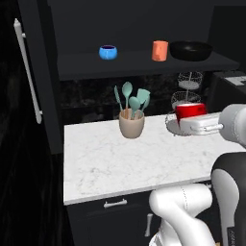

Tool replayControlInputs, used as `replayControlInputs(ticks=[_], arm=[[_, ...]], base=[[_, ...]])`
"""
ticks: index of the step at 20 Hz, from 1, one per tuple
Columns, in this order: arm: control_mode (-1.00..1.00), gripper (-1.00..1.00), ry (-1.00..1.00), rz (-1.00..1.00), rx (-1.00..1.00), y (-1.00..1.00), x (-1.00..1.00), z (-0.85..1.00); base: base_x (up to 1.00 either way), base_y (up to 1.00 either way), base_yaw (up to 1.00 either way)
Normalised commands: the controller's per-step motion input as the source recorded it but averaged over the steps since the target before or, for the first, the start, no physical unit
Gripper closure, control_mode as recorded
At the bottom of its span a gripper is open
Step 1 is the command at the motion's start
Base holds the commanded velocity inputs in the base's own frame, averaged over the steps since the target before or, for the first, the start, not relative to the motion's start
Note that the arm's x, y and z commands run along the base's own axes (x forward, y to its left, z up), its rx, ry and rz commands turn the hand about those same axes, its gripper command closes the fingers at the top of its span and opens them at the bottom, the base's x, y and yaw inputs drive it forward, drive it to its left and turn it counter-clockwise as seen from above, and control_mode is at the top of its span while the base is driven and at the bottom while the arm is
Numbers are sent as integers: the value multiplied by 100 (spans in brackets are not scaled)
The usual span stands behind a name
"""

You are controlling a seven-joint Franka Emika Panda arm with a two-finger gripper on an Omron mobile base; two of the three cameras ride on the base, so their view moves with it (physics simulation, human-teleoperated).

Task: Gather all objects into one cabinet and sort the glasses and bowls to opposite sides.

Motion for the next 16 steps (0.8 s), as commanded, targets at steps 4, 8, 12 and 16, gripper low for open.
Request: replayControlInputs(ticks=[4, 8, 12, 16], arm=[[-100, 100, -15, 7, 0, 45, 19, 64], [-100, 100, -10, 15, 0, 27, 19, 70], [-100, 100, -1, 11, 0, 24, 33, 66], [-100, 100, 6, 5, 0, 38, 46, 32]], base=[[0, 0, 0], [0, 0, 0], [0, 0, 0], [0, 0, 0]])
